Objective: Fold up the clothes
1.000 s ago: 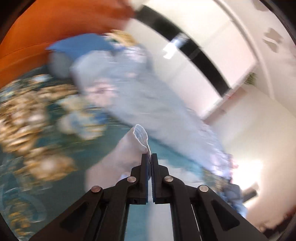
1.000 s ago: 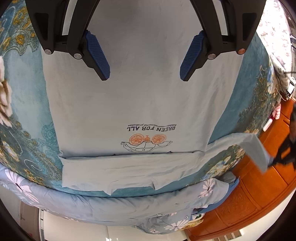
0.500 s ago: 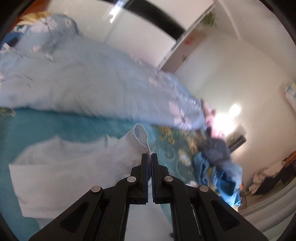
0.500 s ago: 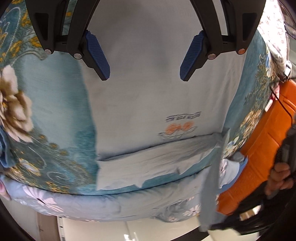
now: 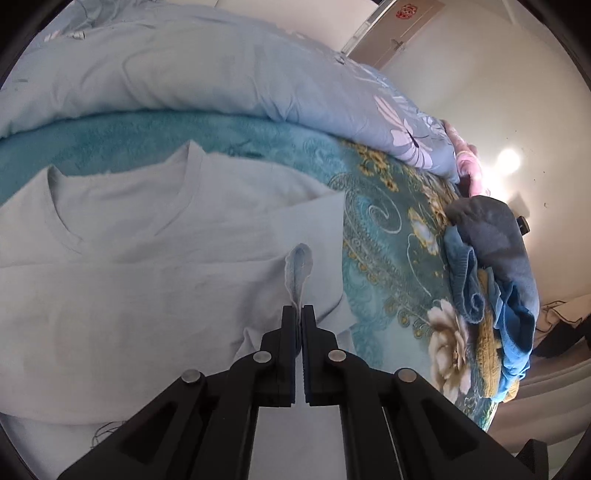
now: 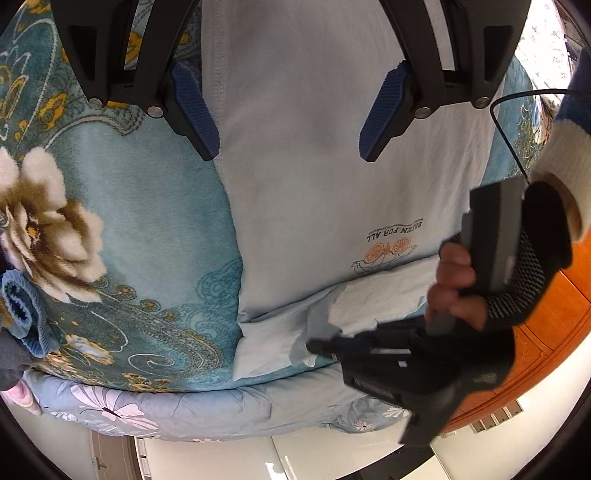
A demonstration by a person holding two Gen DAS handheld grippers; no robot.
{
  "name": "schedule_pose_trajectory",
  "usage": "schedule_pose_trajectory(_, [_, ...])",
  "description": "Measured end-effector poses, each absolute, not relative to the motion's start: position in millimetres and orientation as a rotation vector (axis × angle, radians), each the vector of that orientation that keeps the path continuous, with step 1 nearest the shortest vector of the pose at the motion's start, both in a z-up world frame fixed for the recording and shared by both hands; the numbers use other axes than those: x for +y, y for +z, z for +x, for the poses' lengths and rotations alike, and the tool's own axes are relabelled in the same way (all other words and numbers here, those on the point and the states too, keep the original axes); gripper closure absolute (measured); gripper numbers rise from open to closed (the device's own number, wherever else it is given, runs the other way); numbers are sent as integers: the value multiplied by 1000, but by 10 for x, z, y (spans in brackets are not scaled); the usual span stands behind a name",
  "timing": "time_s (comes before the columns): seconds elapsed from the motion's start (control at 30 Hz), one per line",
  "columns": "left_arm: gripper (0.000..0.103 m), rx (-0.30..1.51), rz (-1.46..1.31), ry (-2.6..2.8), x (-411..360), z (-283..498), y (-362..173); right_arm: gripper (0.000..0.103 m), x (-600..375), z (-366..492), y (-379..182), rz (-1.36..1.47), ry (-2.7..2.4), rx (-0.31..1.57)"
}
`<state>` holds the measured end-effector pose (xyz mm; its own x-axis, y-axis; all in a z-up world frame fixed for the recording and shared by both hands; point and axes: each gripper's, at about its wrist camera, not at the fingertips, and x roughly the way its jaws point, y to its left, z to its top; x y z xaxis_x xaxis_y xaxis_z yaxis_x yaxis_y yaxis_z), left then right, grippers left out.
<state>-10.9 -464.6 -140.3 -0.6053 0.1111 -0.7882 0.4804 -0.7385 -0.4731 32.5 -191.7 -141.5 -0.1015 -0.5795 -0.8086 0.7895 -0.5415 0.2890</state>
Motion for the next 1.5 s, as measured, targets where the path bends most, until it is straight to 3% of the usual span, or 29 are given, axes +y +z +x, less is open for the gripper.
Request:
schedule_pose_trajectory(0.1, [97,1099,1287,-2425,-4669,-75,-1427,22,-1907,330,-1373,1172,-1813,273])
schedule_pose_trajectory(0.2, [75,1150,1278,-2487,-4666,102,-1267,22,-1936,313,-1294,1146,-1823,287])
schedule_pose_trajectory(0.3, [65,1074,1181,-2554,-4691,466,-992,22,-2044,248,-1212,1116,-1833,298])
schedule_pose_trajectory(0.4, [54,804,1088,-2520,-4773,969,-794,22,-2241,138,-1140,1086,-1816,271])
schedule_pose_trajectory(0.5, [52,525,1043,-2376,-4907,1533,-768,22,-2461,-39,-1160,1099,-1801,221])
schedule_pose_trajectory(0.63, [52,431,1073,-2240,-5085,2027,-986,24,-2768,-305,-1238,1144,-1756,126])
schedule_pose_trajectory(0.8, [52,529,1096,-2200,-5235,2281,-1297,33,-3089,-479,-1293,1153,-1765,135])
schedule_pose_trajectory(1.1, [51,536,1116,-2158,-5264,2238,-1663,48,-3284,-694,-1566,1272,-1740,110])
schedule_pose_trajectory(1.2, [51,550,1083,-2142,-5316,2269,-1684,69,-3277,-726,-1597,1300,-1758,82])
schedule_pose_trajectory(1.23, [51,553,1077,-2136,-5331,2270,-1680,86,-3273,-739,-1597,1304,-1750,67])
schedule_pose_trajectory(1.27, [51,556,1070,-2131,-5345,2272,-1677,91,-3285,-746,-1601,1311,-1730,52])
schedule_pose_trajectory(1.5, [42,612,1046,-2136,-5357,2333,-1672,95,-3317,-687,-1173,1120,-1783,97])
